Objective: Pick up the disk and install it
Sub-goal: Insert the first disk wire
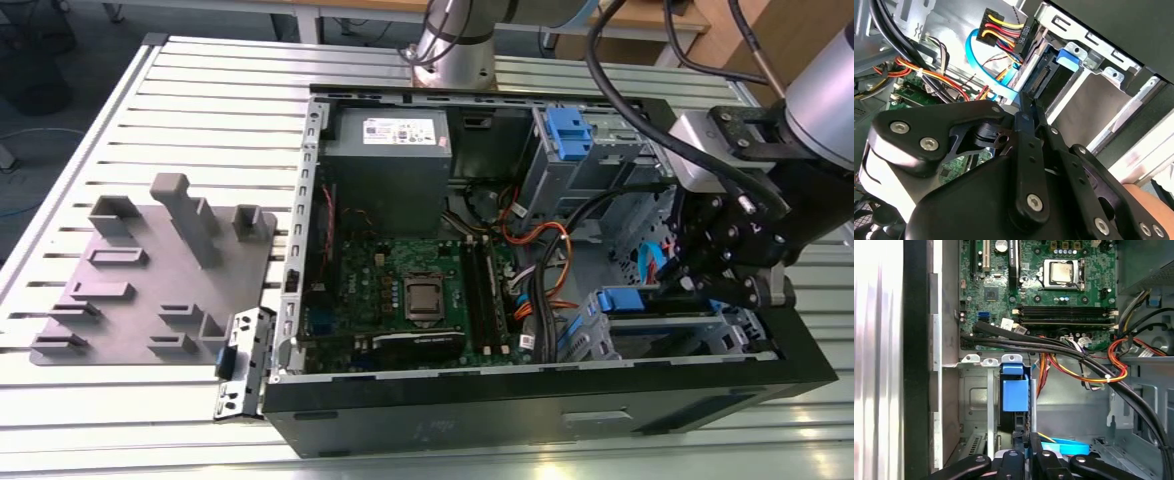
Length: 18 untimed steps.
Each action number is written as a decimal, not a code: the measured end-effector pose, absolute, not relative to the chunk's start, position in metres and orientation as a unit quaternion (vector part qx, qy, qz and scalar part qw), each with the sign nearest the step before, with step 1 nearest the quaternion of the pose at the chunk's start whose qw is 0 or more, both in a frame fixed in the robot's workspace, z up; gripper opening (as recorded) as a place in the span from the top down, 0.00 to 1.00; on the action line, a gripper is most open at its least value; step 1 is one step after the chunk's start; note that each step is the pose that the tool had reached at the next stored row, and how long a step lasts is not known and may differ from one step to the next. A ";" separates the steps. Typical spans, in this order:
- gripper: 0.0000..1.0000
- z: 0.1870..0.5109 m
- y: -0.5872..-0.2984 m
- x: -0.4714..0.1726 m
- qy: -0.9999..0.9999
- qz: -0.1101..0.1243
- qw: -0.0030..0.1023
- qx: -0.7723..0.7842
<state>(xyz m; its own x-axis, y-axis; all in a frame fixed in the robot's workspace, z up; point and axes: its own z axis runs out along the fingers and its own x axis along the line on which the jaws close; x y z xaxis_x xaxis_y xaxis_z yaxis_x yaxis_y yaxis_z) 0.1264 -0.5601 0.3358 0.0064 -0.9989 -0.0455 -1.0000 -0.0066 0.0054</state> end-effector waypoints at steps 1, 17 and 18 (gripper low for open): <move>0.84 0.336 -0.560 0.126 0.705 0.019 0.015 -0.709; 0.84 0.336 -0.563 0.126 0.705 0.019 0.015 -0.709; 0.84 0.335 -0.563 0.126 0.705 0.019 0.015 -0.709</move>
